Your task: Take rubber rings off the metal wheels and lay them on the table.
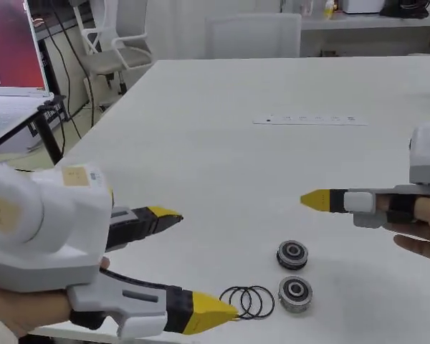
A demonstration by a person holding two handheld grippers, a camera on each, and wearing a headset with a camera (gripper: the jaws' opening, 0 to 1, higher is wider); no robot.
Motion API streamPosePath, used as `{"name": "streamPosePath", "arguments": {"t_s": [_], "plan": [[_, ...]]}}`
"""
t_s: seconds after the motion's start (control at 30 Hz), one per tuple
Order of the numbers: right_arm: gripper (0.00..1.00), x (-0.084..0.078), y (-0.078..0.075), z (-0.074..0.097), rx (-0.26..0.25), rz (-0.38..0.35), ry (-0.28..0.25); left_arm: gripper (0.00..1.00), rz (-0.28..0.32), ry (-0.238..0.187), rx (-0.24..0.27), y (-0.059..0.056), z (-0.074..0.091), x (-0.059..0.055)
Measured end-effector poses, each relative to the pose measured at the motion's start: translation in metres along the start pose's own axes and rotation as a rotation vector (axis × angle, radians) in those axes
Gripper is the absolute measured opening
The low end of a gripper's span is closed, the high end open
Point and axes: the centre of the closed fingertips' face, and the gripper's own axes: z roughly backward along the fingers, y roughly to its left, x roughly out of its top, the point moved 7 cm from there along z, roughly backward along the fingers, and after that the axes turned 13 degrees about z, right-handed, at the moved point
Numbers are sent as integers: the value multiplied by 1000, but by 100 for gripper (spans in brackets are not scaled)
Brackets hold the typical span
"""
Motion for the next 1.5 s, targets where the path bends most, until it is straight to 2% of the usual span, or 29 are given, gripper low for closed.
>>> {"name": "streamPosePath", "arguments": {"t_s": [0.1, 0.2, 0.3, 0.37, 0.6, 0.7, 0.77, 0.9, 0.97, 1.03, 1.07, 1.17, 1.2, 1.27, 1.33, 1.43, 1.5], "plan": [[17, 1, -7, 5, -26, -21, -16, 83, -39, -13, -9, -1, 4, 14], [18, 0, -14, 9, -48, -56, -38, 77, -64, 11, -5, 1, 6, 26], [18, -2, -18, 13, -65, -70, -45, 76, -130, -19, -8, 4, 5, 44], [18, -3, -21, 15, -79, -81, -51, 75, -140, -36, -14, 5, 3, 55], [23, -5, -25, 16, -103, -62, -59, 73, -231, -66, -30, 10, -16, 90], [25, -8, -25, 13, -101, -36, -37, 72, -275, -74, -47, 9, -30, 106], [25, -11, -25, 12, -100, -14, -16, 73, -307, -94, -51, 9, -39, 115], [28, -14, -24, 9, -93, 34, 12, 71, -340, -97, -67, 11, -57, 124], [30, -15, -22, 7, -81, 57, 21, 69, -343, -94, -84, 13, -67, 123], [31, -15, -22, 5, -71, 92, 35, 67, -310, -69, -107, 19, -83, 113], [31, -16, -21, 4, -67, 116, 45, 66, -286, -36, -112, 23, -92, 104], [32, -21, -19, 0, -48, 170, 87, 66, -259, -11, -119, 28, -109, 86], [33, -22, -18, -2, -41, 190, 102, 65, -253, 6, -105, 32, -115, 77], [33, -26, -17, -5, -23, 201, 128, 63, -274, 43, -81, 37, -122, 63], [35, -29, -17, -8, -10, 208, 143, 61, -269, 47, -83, 39, -128, 54], [36, -34, -19, -10, -9, 233, 178, 56, -206, 56, -106, 41, -137, 35], [35, -35, -19, -11, -3, 244, 193, 52, -227, 86, -117, 41, -141, 26]]}}
